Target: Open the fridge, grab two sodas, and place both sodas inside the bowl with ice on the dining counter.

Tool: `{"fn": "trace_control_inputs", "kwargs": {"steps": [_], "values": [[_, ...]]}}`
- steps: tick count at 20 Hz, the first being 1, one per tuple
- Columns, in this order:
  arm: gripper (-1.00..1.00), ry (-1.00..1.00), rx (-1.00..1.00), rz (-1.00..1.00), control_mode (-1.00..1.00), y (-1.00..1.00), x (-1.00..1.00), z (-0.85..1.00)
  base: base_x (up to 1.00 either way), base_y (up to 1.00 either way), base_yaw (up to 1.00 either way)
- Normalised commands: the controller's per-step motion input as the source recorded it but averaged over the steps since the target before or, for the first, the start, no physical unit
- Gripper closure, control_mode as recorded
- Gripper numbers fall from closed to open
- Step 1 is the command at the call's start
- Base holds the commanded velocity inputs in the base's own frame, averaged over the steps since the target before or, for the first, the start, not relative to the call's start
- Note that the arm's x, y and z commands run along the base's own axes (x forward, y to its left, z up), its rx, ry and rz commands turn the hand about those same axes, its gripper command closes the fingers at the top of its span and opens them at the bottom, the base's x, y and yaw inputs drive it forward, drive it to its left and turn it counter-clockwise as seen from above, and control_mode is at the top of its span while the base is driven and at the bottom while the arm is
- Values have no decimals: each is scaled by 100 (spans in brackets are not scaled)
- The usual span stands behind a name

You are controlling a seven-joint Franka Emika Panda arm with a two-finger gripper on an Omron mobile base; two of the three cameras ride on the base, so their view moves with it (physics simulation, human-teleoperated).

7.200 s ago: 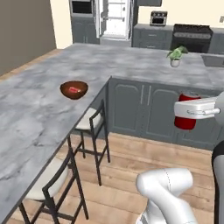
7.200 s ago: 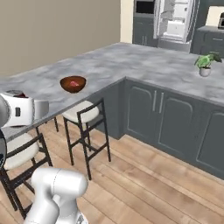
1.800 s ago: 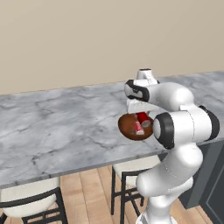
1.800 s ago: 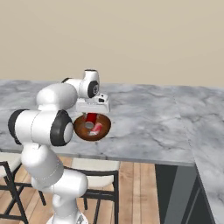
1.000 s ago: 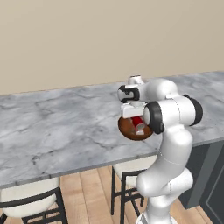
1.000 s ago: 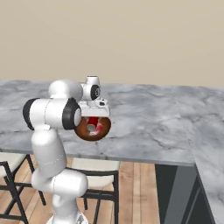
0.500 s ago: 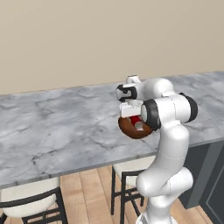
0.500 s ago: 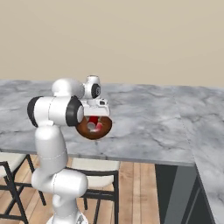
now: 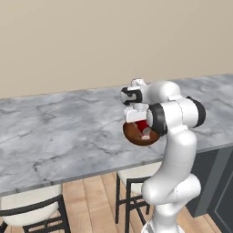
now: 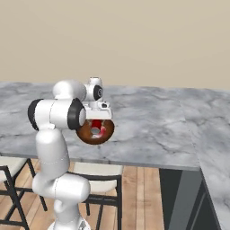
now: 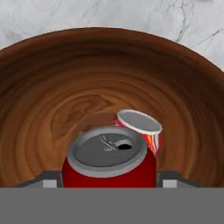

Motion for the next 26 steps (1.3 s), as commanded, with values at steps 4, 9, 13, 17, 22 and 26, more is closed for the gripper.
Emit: {"fn": "trace_control_inputs", "kwargs": {"steps": [4, 9, 13, 17, 22, 26], "values": [[-100, -1, 0, 0, -100, 0, -2, 6, 0, 0, 0], [-100, -2, 0, 0, -100, 0, -3, 25, 0, 0, 0], [-100, -6, 0, 0, -100, 0, -25, 50, 0, 0, 0], [-100, -7, 0, 0, -100, 0, -35, 41, 0, 0, 0], [-100, -5, 0, 0, -100, 8, -38, 36, 0, 0, 0], [-100, -7, 0, 0, -100, 16, -59, 49, 0, 0, 0]]}}
